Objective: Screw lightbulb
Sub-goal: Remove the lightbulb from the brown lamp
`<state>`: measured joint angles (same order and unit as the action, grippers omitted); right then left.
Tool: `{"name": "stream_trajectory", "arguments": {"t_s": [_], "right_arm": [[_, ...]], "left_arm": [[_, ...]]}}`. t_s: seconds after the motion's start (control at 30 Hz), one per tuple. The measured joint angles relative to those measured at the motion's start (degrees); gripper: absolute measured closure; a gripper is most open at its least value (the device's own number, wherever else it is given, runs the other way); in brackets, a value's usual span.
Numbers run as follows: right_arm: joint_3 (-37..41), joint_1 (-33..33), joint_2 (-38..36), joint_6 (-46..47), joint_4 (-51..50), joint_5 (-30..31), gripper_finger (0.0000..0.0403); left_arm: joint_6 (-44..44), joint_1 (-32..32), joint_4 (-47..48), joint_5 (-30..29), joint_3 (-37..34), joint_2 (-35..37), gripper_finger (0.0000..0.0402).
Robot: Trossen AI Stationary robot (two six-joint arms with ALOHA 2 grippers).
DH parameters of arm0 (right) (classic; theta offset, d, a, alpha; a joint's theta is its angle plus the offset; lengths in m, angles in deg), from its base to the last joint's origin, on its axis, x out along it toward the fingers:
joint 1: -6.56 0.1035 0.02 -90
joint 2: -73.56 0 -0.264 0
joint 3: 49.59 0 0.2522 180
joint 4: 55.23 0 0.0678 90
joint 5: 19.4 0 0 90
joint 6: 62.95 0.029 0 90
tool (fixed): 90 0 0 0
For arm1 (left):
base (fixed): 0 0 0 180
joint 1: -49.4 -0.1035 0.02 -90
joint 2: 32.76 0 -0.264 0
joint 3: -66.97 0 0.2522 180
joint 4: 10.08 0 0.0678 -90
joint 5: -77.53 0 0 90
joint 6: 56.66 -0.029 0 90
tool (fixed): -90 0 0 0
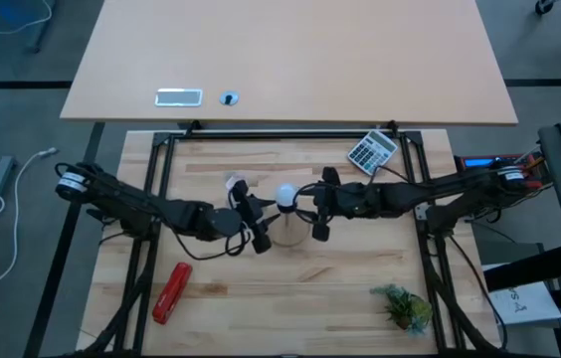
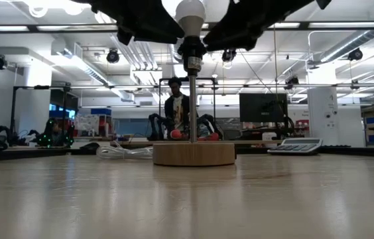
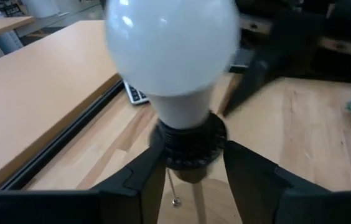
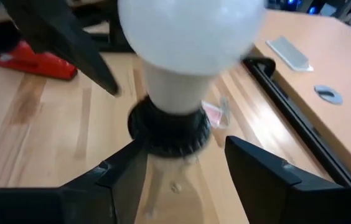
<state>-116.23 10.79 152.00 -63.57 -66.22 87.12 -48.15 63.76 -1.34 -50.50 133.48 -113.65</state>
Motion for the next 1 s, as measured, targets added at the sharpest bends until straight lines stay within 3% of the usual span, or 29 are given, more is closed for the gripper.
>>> {"name": "stream_trajectory", "arguments": {"t_s": [0.2,0.4,0.57,0.7,0.83,1.0], "right_arm": [[-1.94,0.00,-4.68,0.68,-11.01,0.03,0.0195],[-9.79,0.11,-6.27,-3.47,-19.34,0.05,0.0179],[-20.27,-0.19,-3.35,-3.81,-31.85,-0.01,0.0151],[-28.12,-0.33,0.94,-5.45,-40.67,-0.06,0.0129],[-33.39,-0.26,3.98,-9.42,-44.34,-0.73,0.0116],[-36.50,-0.33,5.05,-14.08,-44.55,-5.85,0.0112]], "left_arm": [[0.12,1.65,1.04,-0.24,0.00,0.31,0.0234],[2.57,1.63,3.37,-0.51,-0.01,0.01,0.0217],[3.05,1.74,3.41,-0.65,-0.02,-0.26,0.0214],[3.17,1.74,3.46,-5.19,-0.02,-0.26,0.0216],[2.25,1.73,3.39,-6.51,-0.02,-0.26,0.0210],[2.14,2.05,3.32,-6.49,-0.02,-0.75,0.0199]]}}
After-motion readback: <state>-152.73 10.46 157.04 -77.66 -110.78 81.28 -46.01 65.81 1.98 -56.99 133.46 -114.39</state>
